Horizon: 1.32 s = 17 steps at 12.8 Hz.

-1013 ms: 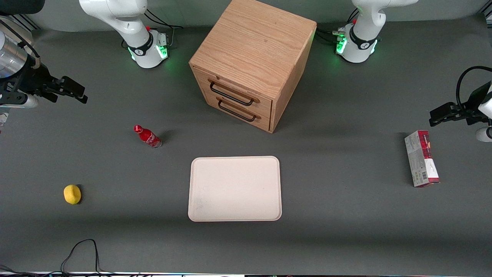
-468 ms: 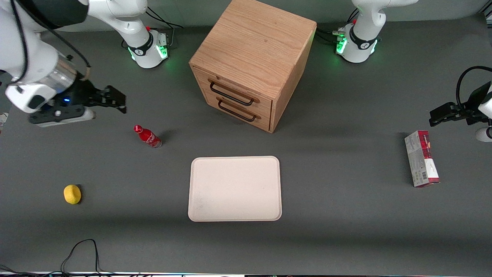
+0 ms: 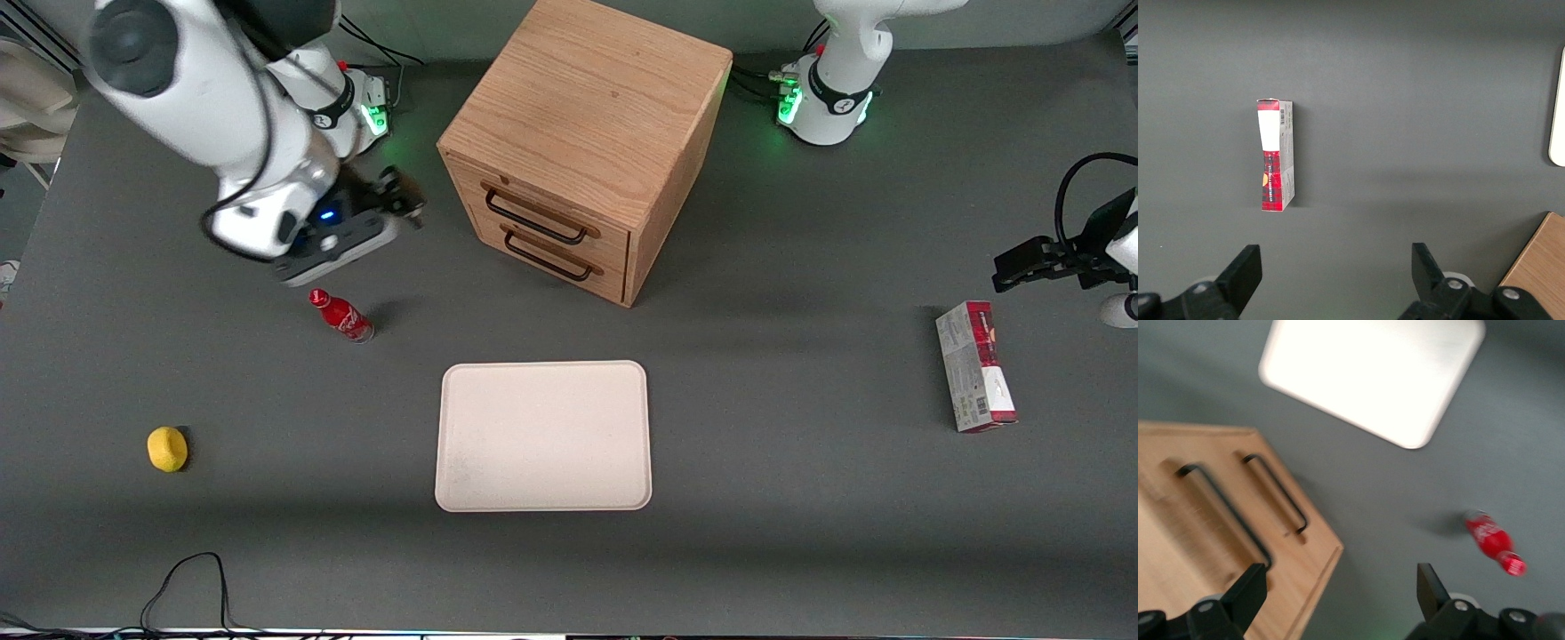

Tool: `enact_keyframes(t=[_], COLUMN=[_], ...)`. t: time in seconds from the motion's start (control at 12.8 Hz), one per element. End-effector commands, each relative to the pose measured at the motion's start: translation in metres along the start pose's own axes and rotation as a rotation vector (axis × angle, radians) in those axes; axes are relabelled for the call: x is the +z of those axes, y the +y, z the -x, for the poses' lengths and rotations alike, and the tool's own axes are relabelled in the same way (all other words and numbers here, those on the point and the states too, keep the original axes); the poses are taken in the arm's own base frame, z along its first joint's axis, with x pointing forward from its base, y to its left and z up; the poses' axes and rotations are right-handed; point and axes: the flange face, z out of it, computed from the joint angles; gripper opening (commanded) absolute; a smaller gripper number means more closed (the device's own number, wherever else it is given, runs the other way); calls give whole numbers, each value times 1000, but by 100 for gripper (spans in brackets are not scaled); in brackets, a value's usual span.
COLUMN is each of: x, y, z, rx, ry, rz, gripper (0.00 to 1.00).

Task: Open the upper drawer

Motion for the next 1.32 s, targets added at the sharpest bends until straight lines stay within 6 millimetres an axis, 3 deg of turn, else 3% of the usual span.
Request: enact_keyframes(t=[0.0,0.23,0.55,0.7,0.94,1.25], x=[11,51,107,125,155,185], y=[-41,-58,-70,-74,-63,-72], z=[-4,-17,-31,-34,-47,-42], rx=[-242,-430,-512,-519,-554,-565], ry=[-35,-91,-116,-100,-107,-95], rz=[-52,-155,-251,-242,-200,-173], gripper=[100,100,100,100,100,100])
